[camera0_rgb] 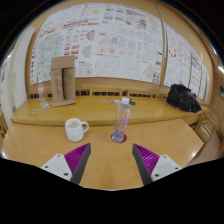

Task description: Pour water

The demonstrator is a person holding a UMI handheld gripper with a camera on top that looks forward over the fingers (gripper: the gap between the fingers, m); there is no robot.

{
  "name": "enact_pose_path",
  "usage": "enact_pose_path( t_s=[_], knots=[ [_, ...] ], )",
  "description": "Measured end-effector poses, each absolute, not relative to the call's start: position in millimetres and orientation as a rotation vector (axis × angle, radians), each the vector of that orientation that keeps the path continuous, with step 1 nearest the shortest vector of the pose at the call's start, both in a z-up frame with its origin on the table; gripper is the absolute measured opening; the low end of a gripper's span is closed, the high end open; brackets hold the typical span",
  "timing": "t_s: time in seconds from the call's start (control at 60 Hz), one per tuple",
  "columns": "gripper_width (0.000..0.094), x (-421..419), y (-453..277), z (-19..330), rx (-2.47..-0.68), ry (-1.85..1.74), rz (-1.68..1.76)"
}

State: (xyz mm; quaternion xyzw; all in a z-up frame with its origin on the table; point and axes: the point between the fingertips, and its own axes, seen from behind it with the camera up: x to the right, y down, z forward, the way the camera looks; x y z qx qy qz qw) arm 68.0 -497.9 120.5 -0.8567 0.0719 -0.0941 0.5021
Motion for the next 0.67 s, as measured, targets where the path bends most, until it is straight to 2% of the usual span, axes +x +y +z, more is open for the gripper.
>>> enact_pose_path(
  t_s=[0.183, 0.317, 0.667],
  knots=[
    [0.0852, 21, -602, 150, -2.085, 0.176, -0.224],
    [0.0851, -2, -649, 168, -2.073, 0.152, -0.221],
    [0.0854, -13, -687, 185, -2.047, 0.137, -0.230]
  ],
)
